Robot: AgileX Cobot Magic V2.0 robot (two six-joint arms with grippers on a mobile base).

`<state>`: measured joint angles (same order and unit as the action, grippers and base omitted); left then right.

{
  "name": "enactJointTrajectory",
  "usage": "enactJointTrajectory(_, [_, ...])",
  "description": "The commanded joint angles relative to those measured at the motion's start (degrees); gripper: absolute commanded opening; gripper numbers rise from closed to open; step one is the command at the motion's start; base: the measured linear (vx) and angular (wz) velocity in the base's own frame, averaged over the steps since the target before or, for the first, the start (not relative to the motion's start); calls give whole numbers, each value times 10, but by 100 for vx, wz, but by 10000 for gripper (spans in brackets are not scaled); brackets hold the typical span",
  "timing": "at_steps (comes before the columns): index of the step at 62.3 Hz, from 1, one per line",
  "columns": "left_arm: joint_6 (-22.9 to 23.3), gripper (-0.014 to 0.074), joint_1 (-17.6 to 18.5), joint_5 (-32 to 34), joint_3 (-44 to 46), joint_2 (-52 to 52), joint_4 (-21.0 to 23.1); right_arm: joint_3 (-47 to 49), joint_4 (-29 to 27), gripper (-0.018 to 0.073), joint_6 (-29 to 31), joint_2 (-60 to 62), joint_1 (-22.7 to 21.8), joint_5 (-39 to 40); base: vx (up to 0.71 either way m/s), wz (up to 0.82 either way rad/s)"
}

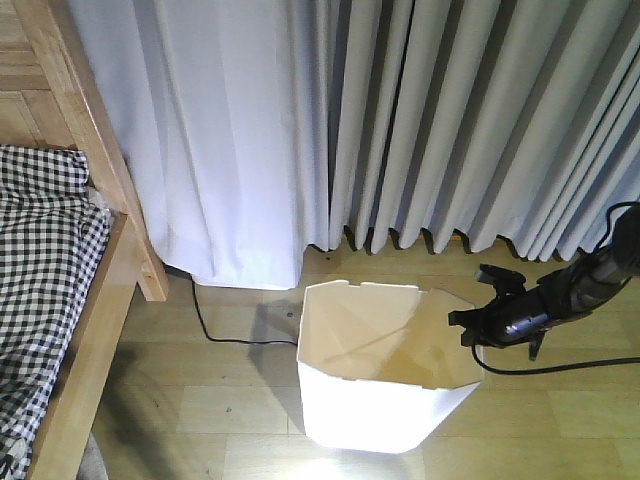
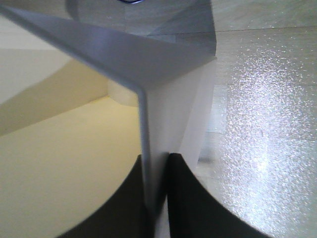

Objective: Move trash bin to bedside with robot
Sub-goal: 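Lower the bin to the floor beside the bed with the right gripper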

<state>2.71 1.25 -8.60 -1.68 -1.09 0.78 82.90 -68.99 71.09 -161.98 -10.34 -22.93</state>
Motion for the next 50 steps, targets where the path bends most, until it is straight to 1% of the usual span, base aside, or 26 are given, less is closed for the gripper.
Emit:
enactJointTrajectory(1, [5, -6, 3, 44, -16, -6, 2, 35, -32, -4, -7, 22, -3, -96, 0, 0])
enactJointTrajectory(11, [5, -6, 3, 44, -16, -6, 2, 76, -32, -4, -7, -14, -2, -104, 0, 0])
enactJointTrajectory(25, [5, -6, 3, 44, -16, -6, 2, 147, -33, -4, -5, -60, -2, -141, 0, 0])
enactJointTrajectory(42, [5, -6, 3, 44, -16, -6, 2, 196, -33, -4, 7, -102, 25, -136, 0, 0])
enactJointTrajectory(50, [5, -6, 3, 44, -16, -6, 2, 213, -33, -4, 22, -115, 27, -125, 0, 0])
